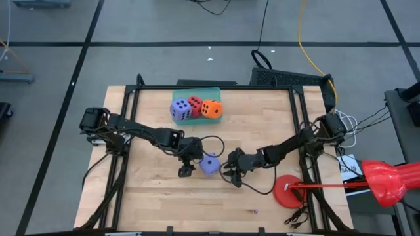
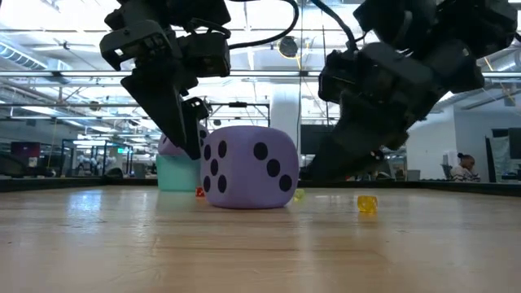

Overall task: Pick & Place Dice
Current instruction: Put the large purple dice into the green bin

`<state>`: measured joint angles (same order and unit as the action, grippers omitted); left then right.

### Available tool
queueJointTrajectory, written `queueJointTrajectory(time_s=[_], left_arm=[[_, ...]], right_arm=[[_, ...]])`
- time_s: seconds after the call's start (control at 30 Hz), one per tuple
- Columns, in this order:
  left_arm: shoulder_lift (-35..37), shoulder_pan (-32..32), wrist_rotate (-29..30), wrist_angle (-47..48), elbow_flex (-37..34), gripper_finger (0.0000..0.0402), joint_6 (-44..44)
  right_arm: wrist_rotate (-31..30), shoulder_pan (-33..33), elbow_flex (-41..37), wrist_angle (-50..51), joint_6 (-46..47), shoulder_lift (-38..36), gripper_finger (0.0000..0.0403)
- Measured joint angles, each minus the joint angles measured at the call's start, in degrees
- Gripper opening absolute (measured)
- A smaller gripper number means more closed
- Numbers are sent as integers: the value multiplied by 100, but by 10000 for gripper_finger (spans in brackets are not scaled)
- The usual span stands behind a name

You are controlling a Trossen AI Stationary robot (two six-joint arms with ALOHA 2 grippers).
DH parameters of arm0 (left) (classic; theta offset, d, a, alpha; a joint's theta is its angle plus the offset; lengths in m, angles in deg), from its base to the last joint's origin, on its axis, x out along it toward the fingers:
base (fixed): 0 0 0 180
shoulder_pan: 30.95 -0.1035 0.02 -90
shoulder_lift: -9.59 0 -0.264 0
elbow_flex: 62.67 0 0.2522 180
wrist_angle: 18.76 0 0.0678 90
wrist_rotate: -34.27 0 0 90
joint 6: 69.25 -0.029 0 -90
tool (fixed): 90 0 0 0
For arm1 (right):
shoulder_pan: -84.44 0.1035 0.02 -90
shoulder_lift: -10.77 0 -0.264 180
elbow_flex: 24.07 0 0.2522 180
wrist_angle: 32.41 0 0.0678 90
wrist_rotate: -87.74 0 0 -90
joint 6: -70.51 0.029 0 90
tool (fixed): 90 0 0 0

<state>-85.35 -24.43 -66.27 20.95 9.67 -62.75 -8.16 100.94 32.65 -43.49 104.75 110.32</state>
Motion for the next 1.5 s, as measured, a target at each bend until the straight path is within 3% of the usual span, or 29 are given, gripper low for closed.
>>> queueJointTrajectory(time_s=[0.37, 0.63, 0.8, 1.5], left_arm=[[-33, 0, 38, -387, 0, 267, -14], [-705, 0, 127, -716, 2, 267, 98], [-1038, -2, -36, -936, 5, 267, 254], [-966, -11, -185, -1035, 0, 267, 270]], right_arm=[[-307, -69, 0, -531, -310, 0, 153], [-468, -149, 4, -1056, -471, -2, 153], [-458, -153, 6, -885, -435, -9, 153], [-273, -13, 0, -124, -274, 10, 153]])
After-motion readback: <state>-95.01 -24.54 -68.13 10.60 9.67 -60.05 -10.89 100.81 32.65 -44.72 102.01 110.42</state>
